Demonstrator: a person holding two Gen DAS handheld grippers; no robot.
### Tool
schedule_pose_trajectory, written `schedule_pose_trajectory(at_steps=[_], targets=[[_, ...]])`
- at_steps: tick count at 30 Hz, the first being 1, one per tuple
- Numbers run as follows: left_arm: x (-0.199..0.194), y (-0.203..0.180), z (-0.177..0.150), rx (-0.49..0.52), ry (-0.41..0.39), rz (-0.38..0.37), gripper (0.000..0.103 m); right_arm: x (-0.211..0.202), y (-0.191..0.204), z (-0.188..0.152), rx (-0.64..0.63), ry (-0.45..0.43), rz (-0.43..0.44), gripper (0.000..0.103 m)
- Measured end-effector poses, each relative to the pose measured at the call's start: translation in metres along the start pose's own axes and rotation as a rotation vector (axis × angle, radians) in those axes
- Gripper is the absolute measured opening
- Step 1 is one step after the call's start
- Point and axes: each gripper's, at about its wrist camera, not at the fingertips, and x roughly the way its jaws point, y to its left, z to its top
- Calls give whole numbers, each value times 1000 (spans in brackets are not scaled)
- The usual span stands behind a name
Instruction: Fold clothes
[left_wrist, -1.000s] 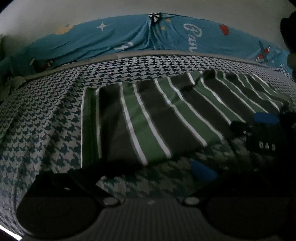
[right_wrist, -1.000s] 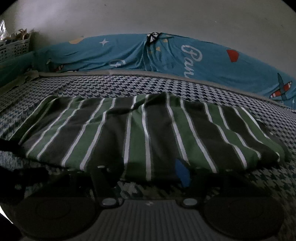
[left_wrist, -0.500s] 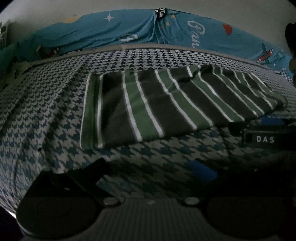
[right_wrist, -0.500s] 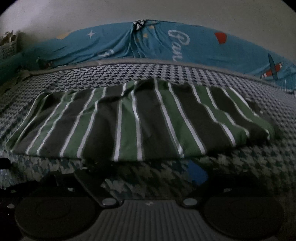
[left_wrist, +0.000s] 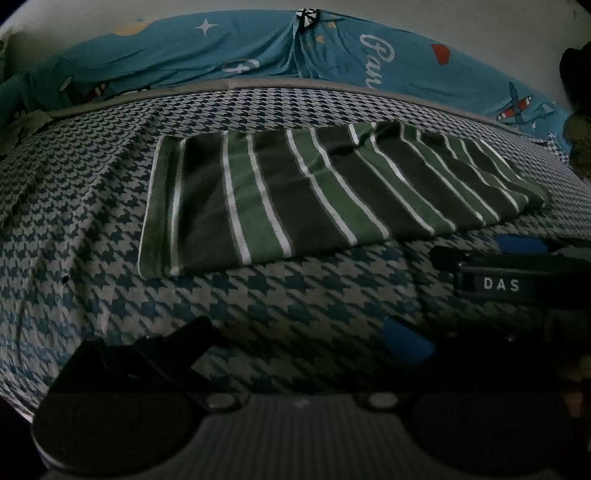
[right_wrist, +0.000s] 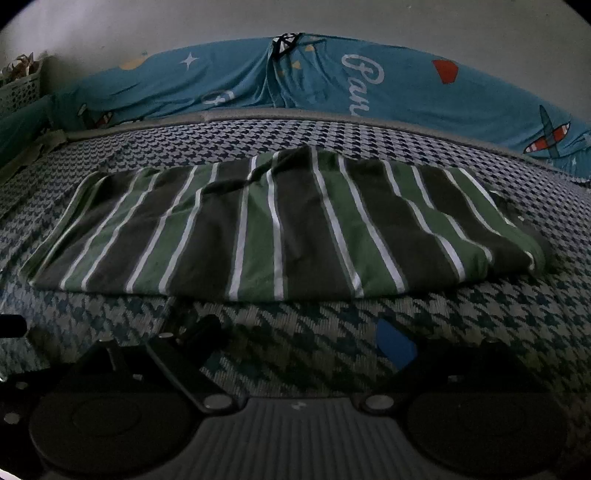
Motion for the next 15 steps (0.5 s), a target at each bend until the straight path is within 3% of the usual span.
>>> schedule_pose_trajectory(at_steps=[15], targets=[[-14, -7, -7, 7, 11, -15, 103, -3, -1, -3, 0, 6, 10, 92]])
